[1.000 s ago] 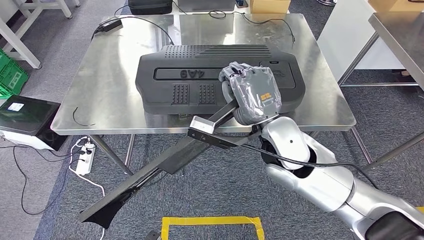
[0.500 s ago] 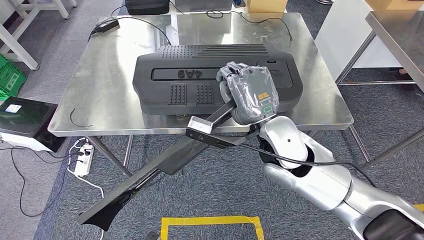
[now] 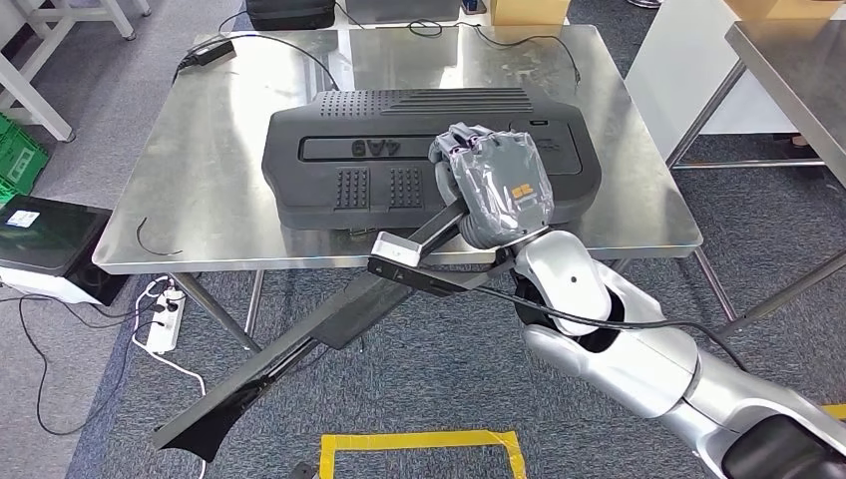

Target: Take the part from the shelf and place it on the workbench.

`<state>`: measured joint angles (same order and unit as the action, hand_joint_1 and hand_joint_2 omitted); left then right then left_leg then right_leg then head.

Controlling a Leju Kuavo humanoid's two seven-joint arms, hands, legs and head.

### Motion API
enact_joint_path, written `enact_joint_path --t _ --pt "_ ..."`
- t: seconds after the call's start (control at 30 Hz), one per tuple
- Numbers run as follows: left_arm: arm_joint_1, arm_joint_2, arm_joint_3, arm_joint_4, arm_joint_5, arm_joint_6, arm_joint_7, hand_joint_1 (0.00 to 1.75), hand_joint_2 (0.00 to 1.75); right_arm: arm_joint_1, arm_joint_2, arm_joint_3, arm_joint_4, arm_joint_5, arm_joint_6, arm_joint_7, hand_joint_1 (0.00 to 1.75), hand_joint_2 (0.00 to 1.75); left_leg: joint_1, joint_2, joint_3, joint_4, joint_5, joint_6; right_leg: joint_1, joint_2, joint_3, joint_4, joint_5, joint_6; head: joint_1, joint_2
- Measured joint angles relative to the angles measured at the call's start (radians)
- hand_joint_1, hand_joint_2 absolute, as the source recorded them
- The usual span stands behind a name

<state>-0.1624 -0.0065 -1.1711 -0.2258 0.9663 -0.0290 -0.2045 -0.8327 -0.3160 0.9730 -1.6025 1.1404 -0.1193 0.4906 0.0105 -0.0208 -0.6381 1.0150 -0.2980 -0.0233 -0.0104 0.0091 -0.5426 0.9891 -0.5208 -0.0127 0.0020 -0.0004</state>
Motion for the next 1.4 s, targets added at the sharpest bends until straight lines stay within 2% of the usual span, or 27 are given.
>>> enact_joint_path --t 0.13,0.23,0.3,0.37,0.4,0.43,0.47,0.5,0.53,0.57,0.6,0.63,0.67,0.73,0.8,0.87,0.9,0.93,0.97,1.03,1.07,1.1,1.13,1.2,1.27,1.33,1.4 --pt "0.0 0.0 0.0 0.0 0.0 -0.001 0.0 0.0 1.75 0.0 0.001 0.0 0.0 0.0 0.001 0.0 1.75 1.75 -0.002 0.0 0.0 0.002 -0.001 0.002 -0.003 0.0 0.001 -0.003 0.001 0.002 0.001 0.0" --pt "0.0 0.002 0.0 0.0 0.0 -0.005 0.0 0.0 1.75 -0.001 0.003 -0.001 0.0 0.001 0.002 0.0 1.75 1.75 0.002 0.007 0.02 -0.027 0.003 0.019 -0.005 -0.004 0.009 -0.006 -0.002 0.013 -0.001 0.0" --pt "0.001 0.002 0.0 0.0 0.001 -0.008 -0.001 0.0 1.75 -0.004 0.004 -0.002 0.0 0.002 0.002 -0.001 1.75 1.75 0.009 0.012 0.042 -0.053 0.01 0.025 -0.004 -0.006 -0.025 0.071 -0.038 0.016 0.004 0.0" --pt "0.0 0.002 0.0 0.0 0.001 -0.01 -0.001 0.0 1.75 -0.003 0.005 -0.001 0.001 0.002 0.002 -0.002 1.75 1.75 0.009 0.014 0.049 -0.057 0.007 0.025 -0.008 -0.005 -0.101 0.201 -0.086 0.021 0.009 0.0" --pt "0.0 0.002 0.0 0.0 0.001 -0.01 -0.001 0.0 1.75 0.0 0.005 -0.001 0.001 0.002 0.002 -0.002 1.75 1.75 0.011 0.015 0.05 -0.054 0.004 0.022 -0.012 -0.006 -0.133 0.247 -0.093 0.024 0.01 0.0" --pt "0.001 0.002 0.0 0.0 0.001 -0.01 -0.001 0.0 1.75 0.002 0.005 -0.001 0.001 0.001 0.002 -0.002 1.75 1.75 0.013 0.015 0.05 -0.049 -0.001 0.018 -0.017 -0.006 -0.15 0.259 -0.081 0.029 0.011 0.0" --pt "0.001 0.002 0.0 0.0 0.001 -0.01 -0.001 0.0 1.75 0.003 0.004 -0.001 0.002 0.001 0.002 -0.002 1.75 1.75 0.018 0.014 0.051 -0.041 -0.008 0.012 -0.022 -0.006 -0.147 0.231 -0.048 0.035 0.012 0.0" --pt "0.001 0.002 0.0 0.0 0.001 -0.01 -0.001 0.0 1.75 0.003 0.004 -0.001 0.002 0.001 0.002 -0.003 1.75 1.75 0.023 0.014 0.052 -0.03 -0.018 0.003 -0.029 -0.008 -0.128 0.171 -0.005 0.042 0.014 0.0" --pt "0.0 0.003 0.0 0.0 0.001 -0.01 -0.001 0.0 1.75 0.003 0.004 -0.001 0.002 0.001 0.002 -0.002 1.75 1.75 0.028 0.014 0.051 -0.018 -0.029 -0.007 -0.031 -0.007 -0.106 0.115 0.024 0.049 0.017 0.0" --pt "0.0 0.004 0.0 0.001 0.001 -0.01 -0.001 0.0 1.75 0.003 0.005 -0.001 0.002 0.001 0.002 -0.002 1.75 1.75 0.029 0.014 0.048 -0.003 -0.04 -0.018 -0.033 -0.005 -0.089 0.072 0.041 0.049 0.022 0.0" --pt "-0.001 0.005 0.0 0.001 0.001 -0.01 -0.001 0.0 1.75 0.004 0.005 -0.001 0.003 0.0 0.002 -0.002 1.75 1.75 0.028 0.014 0.045 0.006 -0.048 -0.027 -0.032 -0.002 -0.082 0.053 0.042 0.045 0.023 0.0" --pt "-0.001 0.006 0.0 0.001 0.001 -0.009 -0.001 0.0 1.75 0.005 0.006 -0.001 0.003 0.0 0.002 -0.002 1.75 1.75 0.027 0.014 0.044 0.011 -0.052 -0.033 -0.029 0.001 -0.082 0.058 0.032 0.036 0.021 0.0" --pt "-0.001 0.006 0.0 0.001 0.001 -0.01 -0.001 0.0 1.75 0.006 0.006 -0.001 0.004 0.0 0.002 -0.002 1.75 1.75 0.026 0.014 0.045 0.014 -0.054 -0.038 -0.028 0.002 -0.084 0.059 0.029 0.025 0.017 0.0" --pt "-0.001 0.006 0.0 0.001 0.001 -0.01 -0.001 0.0 1.75 0.006 0.006 -0.001 0.004 0.001 0.002 -0.002 1.75 1.75 0.029 0.014 0.048 0.023 -0.064 -0.045 -0.026 0.002 -0.079 0.063 0.022 0.01 0.003 0.0" --pt "-0.002 0.006 0.0 0.001 0.001 -0.01 -0.001 0.0 1.75 0.004 0.007 -0.002 0.004 0.001 0.002 -0.003 1.75 1.75 0.028 0.016 0.019 0.094 -0.098 -0.048 -0.024 0.002 -0.068 0.061 0.015 -0.004 -0.011 0.0" --pt "-0.005 0.006 0.0 0.001 0.001 -0.01 -0.003 0.0 1.75 0.003 0.007 -0.002 0.004 0.001 0.002 -0.003 1.75 1.75 0.021 0.017 -0.055 0.229 -0.146 -0.044 -0.016 0.0 -0.058 0.061 0.005 -0.016 -0.029 0.0" --pt "-0.007 0.006 0.0 0.001 0.001 -0.009 -0.004 0.0 1.75 0.004 0.007 -0.002 0.004 0.001 0.002 -0.003 1.75 1.75 0.017 0.018 -0.09 0.286 -0.158 -0.039 -0.012 -0.001 -0.052 0.061 0.0 -0.021 -0.037 0.0" --pt "-0.009 0.006 0.0 0.001 0.001 -0.009 -0.005 0.0 1.75 0.004 0.007 -0.002 0.004 0.001 0.002 -0.003 1.75 1.75 0.012 0.017 -0.112 0.313 -0.151 -0.032 -0.006 0.0 -0.044 0.061 -0.006 -0.024 -0.042 0.0" --pt "-0.009 0.006 0.0 0.001 0.001 -0.009 -0.005 0.0 1.75 0.004 0.007 -0.002 0.004 0.001 0.002 -0.003 1.75 1.75 0.005 0.017 -0.116 0.302 -0.124 -0.021 -0.001 0.001 -0.034 0.061 -0.013 -0.026 -0.047 0.0" --pt "-0.008 0.006 0.0 0.001 0.001 -0.009 -0.004 0.0 1.75 0.004 0.007 -0.002 0.004 0.001 0.001 -0.003 1.75 1.75 -0.012 0.017 -0.081 0.193 -0.039 0.012 0.008 0.004 -0.009 0.056 -0.029 -0.029 -0.053 0.0" --pt "-0.006 0.008 0.0 0.002 0.001 -0.009 -0.003 0.0 1.75 0.004 0.007 -0.002 0.005 0.0 0.0 -0.003 1.75 1.75 -0.02 0.017 -0.06 0.137 -0.008 0.028 0.012 0.005 0.001 0.052 -0.035 -0.029 -0.051 0.0" --pt "-0.003 0.009 0.0 0.002 0.0 -0.009 -0.003 0.0 1.75 0.003 0.007 -0.002 0.005 0.0 -0.002 -0.003 1.75 1.75 -0.026 0.018 -0.043 0.095 0.007 0.041 0.011 0.005 0.009 0.046 -0.039 -0.027 -0.049 0.0" --pt "-0.001 0.011 0.0 0.003 0.0 -0.009 -0.002 0.0 1.75 0.003 0.007 -0.001 0.005 -0.001 -0.004 -0.003 1.75 1.75 -0.03 0.02 -0.032 0.071 0.005 0.05 0.009 0.004 0.015 0.039 -0.04 -0.023 -0.048 0.0" --pt "-0.001 0.012 -0.001 0.003 -0.002 -0.01 -0.002 0.0 1.75 0.002 0.007 -0.002 0.004 -0.002 -0.008 -0.002 1.75 1.75 -0.032 0.024 -0.007 0.026 -0.007 0.057 0.005 -0.001 0.022 0.03 -0.033 -0.011 -0.05 0.0" --pt "-0.001 0.012 -0.001 0.003 -0.005 -0.01 -0.002 0.0 1.75 -0.004 0.007 -0.002 0.002 0.0 -0.011 0.0 1.75 1.75 -0.027 0.024 0.026 -0.016 -0.013 0.057 0.005 -0.005 0.02 0.049 -0.039 -0.002 -0.046 0.0" --pt "-0.001 0.012 -0.001 0.003 -0.009 -0.012 -0.002 0.0 1.75 -0.015 0.008 -0.002 0.001 0.003 -0.015 0.002 1.75 1.75 -0.022 0.02 0.049 -0.034 -0.017 0.052 0.004 -0.006 -0.025 0.132 -0.076 0.004 -0.034 0.0" --pt "-0.001 0.011 -0.001 0.003 -0.012 -0.014 0.0 0.0 1.75 -0.02 0.009 -0.002 0.001 0.005 -0.015 0.004 1.75 1.75 -0.02 0.018 0.061 -0.035 -0.029 0.048 0.001 -0.006 -0.106 0.243 -0.112 0.011 -0.024 0.0"
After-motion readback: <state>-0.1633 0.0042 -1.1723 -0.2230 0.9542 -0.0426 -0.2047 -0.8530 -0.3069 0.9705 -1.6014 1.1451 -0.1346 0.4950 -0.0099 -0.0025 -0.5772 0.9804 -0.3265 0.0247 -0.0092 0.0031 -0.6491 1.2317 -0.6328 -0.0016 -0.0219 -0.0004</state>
